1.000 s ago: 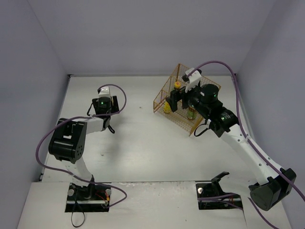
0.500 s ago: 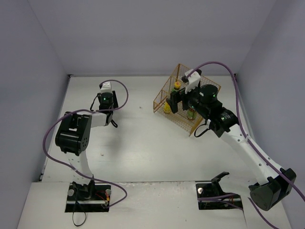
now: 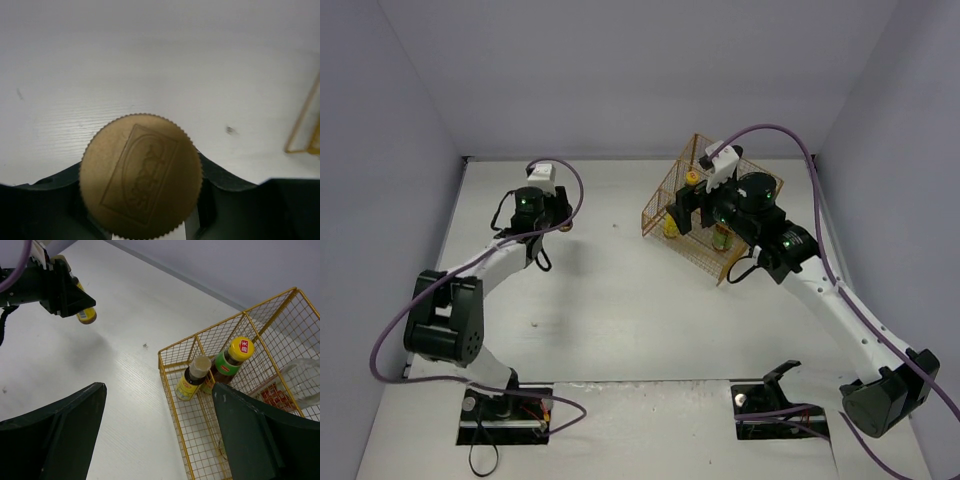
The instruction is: Organize the condiment bottles
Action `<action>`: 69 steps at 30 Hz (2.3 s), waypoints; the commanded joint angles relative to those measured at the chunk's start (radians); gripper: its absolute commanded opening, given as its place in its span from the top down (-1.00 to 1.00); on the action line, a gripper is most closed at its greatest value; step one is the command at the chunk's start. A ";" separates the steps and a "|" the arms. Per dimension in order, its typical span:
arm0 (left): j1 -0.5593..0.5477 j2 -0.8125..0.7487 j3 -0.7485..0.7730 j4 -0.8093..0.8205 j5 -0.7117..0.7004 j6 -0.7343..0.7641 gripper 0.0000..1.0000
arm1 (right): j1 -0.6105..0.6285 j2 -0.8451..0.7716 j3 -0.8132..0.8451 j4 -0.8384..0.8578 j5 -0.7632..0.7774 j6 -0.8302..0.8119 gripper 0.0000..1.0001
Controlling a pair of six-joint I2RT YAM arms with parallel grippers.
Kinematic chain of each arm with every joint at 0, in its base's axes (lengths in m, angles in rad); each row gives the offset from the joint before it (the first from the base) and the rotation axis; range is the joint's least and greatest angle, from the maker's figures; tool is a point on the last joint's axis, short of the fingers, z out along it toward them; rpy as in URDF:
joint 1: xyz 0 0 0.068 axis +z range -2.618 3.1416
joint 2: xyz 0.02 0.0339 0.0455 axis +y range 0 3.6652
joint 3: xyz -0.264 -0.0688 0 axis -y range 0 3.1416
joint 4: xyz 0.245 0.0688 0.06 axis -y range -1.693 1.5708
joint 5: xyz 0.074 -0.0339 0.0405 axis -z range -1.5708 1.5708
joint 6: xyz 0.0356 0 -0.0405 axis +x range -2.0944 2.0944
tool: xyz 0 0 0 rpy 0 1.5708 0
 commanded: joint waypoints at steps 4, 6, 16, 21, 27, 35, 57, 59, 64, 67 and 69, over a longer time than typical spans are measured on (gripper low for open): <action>-0.025 -0.235 0.082 -0.112 0.400 0.057 1.00 | -0.002 0.032 0.096 0.090 -0.117 0.046 -0.78; -0.048 -0.286 0.096 -0.198 0.497 0.096 1.00 | 0.002 0.045 0.109 0.113 -0.160 0.059 -0.77; -0.094 -0.423 0.229 -0.627 0.818 0.314 1.00 | 0.110 0.178 0.233 0.148 -0.215 0.077 -0.72; -0.097 -0.456 0.267 -0.802 0.893 0.426 1.00 | 0.167 0.227 0.282 0.175 -0.243 0.103 -0.70; -0.106 -0.487 0.229 -0.844 0.821 0.475 1.00 | 0.180 0.270 0.294 0.224 -0.280 0.132 -0.67; -0.141 -0.496 -0.015 -0.450 0.582 0.342 1.00 | 0.173 0.227 0.177 0.207 -0.150 0.069 -0.66; -0.427 -0.032 -0.144 0.335 0.106 0.166 0.90 | 0.015 -0.127 -0.089 -0.020 0.024 0.069 -0.75; -0.434 -0.018 -0.148 0.363 0.096 0.146 0.76 | 0.015 -0.145 -0.091 -0.034 0.033 0.069 -0.76; -0.443 0.013 -0.185 0.423 0.069 0.106 0.51 | 0.015 -0.170 -0.101 -0.057 0.053 0.080 -0.76; -0.448 0.018 -0.213 0.429 0.060 0.087 0.26 | 0.013 -0.182 -0.115 -0.059 0.055 0.092 -0.76; -0.448 0.012 -0.231 0.428 0.060 0.083 -0.01 | 0.013 -0.188 -0.121 -0.059 0.055 0.097 -0.76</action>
